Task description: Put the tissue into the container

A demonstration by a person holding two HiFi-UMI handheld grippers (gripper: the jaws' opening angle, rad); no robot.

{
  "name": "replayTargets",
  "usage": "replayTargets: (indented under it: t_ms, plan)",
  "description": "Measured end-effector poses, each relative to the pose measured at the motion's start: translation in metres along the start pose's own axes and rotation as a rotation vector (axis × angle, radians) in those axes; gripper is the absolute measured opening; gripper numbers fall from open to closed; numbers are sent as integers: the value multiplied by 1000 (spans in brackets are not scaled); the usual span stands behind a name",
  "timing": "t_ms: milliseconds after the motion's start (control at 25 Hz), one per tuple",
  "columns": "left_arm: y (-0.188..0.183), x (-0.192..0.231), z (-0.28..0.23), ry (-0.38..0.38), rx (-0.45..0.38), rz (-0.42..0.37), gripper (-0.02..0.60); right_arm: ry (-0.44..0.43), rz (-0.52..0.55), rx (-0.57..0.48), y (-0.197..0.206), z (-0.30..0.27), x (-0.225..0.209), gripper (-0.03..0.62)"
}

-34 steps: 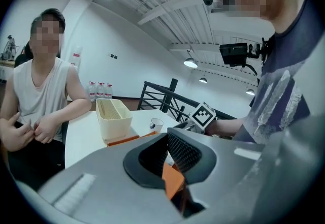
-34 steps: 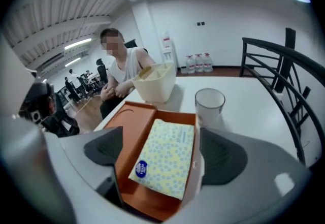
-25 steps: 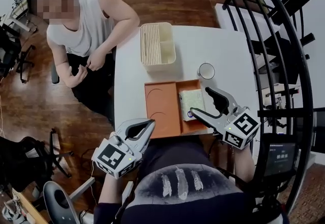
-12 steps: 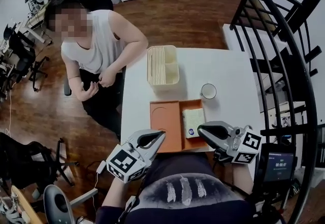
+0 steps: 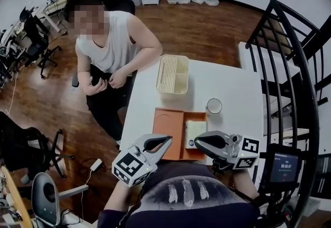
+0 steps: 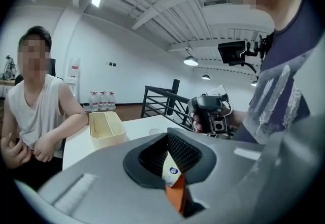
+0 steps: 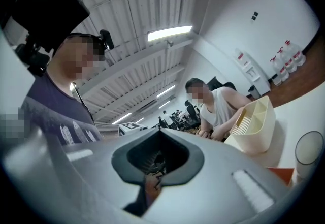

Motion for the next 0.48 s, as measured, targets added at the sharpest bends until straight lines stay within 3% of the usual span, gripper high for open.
replayTargets:
  t_ms: [200, 480]
  plan:
    - [4, 7, 15, -28, -23, 21, 14, -28, -2, 36, 7, -18, 0, 2]
    - [8, 23, 45, 5, -55, 21, 14, 7, 8, 74, 32, -48, 7, 3]
Point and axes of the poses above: the fingertips, and each gripper's own axes: z backward along the fingers, x to its left, y out of its underside, the point moved 8 cm from there along z, backward along the fingers, and after that the axes turned 7 degrees about -x, right-handed, at the moved point
